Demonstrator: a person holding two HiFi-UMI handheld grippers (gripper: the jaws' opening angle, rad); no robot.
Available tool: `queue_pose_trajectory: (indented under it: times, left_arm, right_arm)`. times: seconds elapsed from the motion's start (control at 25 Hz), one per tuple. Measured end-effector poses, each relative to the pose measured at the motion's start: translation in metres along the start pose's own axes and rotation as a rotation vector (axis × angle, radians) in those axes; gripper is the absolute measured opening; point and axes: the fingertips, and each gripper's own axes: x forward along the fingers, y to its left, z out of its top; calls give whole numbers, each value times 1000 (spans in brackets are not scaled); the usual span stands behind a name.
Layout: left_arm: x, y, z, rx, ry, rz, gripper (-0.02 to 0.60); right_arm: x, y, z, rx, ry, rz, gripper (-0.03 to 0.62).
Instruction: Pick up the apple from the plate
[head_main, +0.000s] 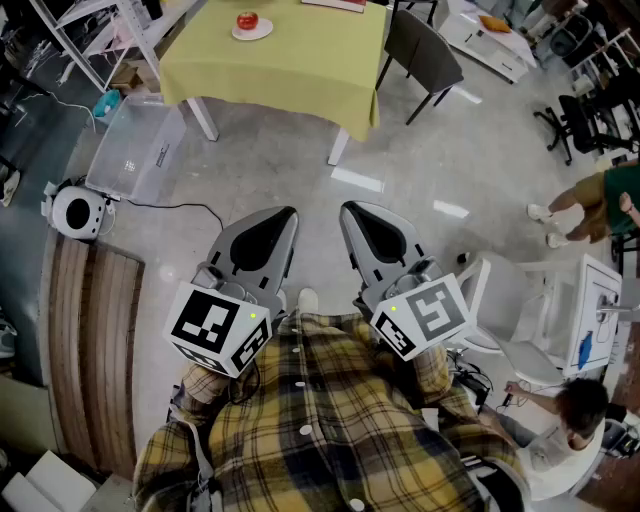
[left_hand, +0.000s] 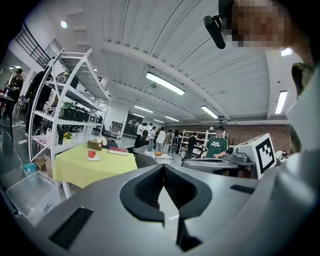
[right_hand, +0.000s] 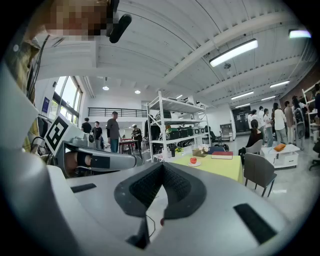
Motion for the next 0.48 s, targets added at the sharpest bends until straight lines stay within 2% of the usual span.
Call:
queue_pose_trajectory:
  times: [0.16,0.48]
  left_arm:
    - [2,-2,-1,0,1,-19,5]
    - [13,1,-1,-11,-3,0,5]
  right_arm:
    - [-3,0,-4,2,0,-19,-9]
    - [-7,-12,-7,-7,11,-20,-9]
